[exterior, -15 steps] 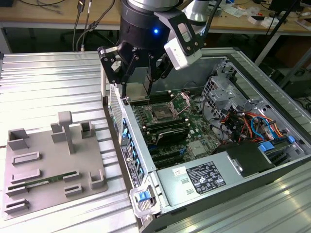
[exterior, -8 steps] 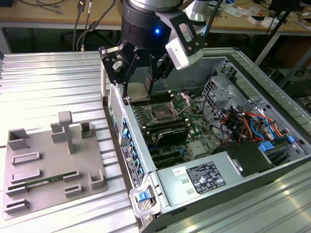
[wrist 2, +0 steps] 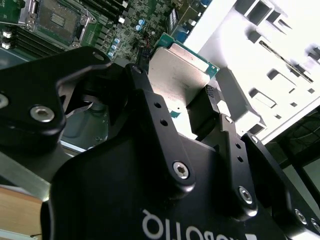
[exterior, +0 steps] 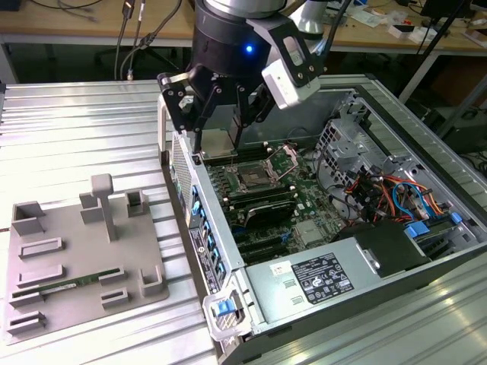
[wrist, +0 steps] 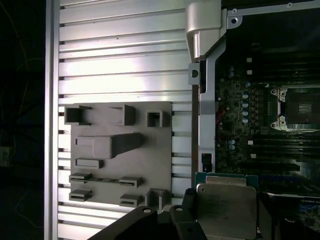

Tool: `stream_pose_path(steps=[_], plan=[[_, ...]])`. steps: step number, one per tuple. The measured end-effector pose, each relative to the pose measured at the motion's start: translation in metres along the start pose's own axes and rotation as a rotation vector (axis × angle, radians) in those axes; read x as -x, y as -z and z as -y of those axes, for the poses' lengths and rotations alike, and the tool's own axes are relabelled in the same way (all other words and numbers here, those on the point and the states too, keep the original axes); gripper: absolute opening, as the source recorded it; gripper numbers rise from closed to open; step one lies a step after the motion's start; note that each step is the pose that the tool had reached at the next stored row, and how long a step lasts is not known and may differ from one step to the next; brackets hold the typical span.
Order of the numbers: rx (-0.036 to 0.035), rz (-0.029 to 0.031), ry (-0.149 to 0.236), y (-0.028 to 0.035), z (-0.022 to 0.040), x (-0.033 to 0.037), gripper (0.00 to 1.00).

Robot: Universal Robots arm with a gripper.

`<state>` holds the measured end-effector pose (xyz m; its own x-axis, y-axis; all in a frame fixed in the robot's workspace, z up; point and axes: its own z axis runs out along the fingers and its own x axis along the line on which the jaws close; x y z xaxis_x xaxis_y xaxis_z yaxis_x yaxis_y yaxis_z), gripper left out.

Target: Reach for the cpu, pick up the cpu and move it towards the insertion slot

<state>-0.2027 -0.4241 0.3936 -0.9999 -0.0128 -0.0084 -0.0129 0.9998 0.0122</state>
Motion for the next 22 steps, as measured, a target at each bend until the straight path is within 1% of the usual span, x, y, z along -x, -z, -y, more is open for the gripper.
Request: stream_pose_path(steps=[22], plan=[[0.0, -0.0001, 0.0, 0.0, 0.0, 0.006, 0.55]])
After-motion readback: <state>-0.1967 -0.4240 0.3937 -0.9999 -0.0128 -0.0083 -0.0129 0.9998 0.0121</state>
